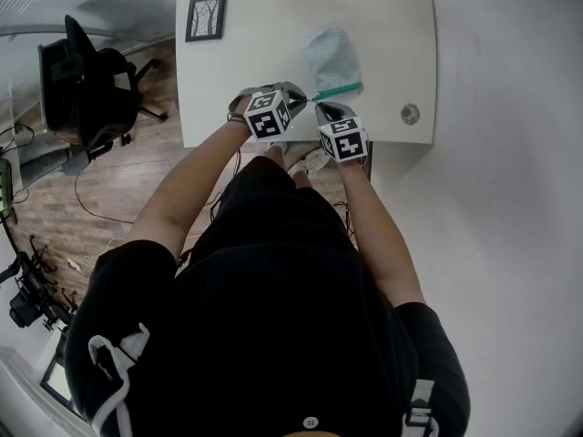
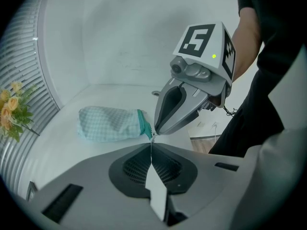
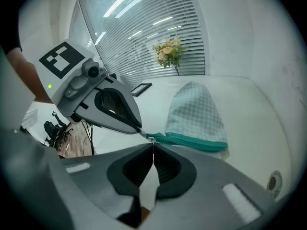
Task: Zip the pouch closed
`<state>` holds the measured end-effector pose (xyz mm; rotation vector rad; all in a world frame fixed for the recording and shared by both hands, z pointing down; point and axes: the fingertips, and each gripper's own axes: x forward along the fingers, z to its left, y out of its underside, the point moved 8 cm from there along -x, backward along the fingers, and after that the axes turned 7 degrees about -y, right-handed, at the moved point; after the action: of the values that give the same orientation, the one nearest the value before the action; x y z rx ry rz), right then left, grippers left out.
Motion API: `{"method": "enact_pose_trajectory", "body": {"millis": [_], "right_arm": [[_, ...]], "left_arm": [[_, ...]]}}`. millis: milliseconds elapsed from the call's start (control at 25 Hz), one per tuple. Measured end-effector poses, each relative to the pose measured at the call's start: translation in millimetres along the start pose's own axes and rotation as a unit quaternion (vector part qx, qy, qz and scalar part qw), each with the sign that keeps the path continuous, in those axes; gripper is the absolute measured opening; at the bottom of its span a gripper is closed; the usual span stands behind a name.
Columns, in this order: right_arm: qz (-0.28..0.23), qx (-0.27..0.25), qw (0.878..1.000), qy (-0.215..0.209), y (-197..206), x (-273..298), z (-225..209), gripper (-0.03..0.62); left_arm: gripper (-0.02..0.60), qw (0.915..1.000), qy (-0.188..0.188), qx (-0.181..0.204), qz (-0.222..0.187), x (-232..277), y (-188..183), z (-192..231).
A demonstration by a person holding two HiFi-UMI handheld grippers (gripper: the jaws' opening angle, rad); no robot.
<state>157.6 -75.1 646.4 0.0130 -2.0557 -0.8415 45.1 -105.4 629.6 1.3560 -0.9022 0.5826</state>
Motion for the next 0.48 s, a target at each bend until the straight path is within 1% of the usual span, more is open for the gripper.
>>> {"method": "enact_pose_trajectory", "body": {"millis": [280,480], "right_arm": [[-0.002,0.003,1.000,0.004,-2.7,-0.2,1.9,0.015],[-0.001,0.019,1.000,0.021,0.2,-2.1,-7.1,0.012]], "left_arm": [[0.010,1.0000,-0.003,0.001,0.001,-2.8,0.3,1.6],[0.009,0.9999,-0.011,-0.008,0.008,-5.7,6.6,6.2]]}}
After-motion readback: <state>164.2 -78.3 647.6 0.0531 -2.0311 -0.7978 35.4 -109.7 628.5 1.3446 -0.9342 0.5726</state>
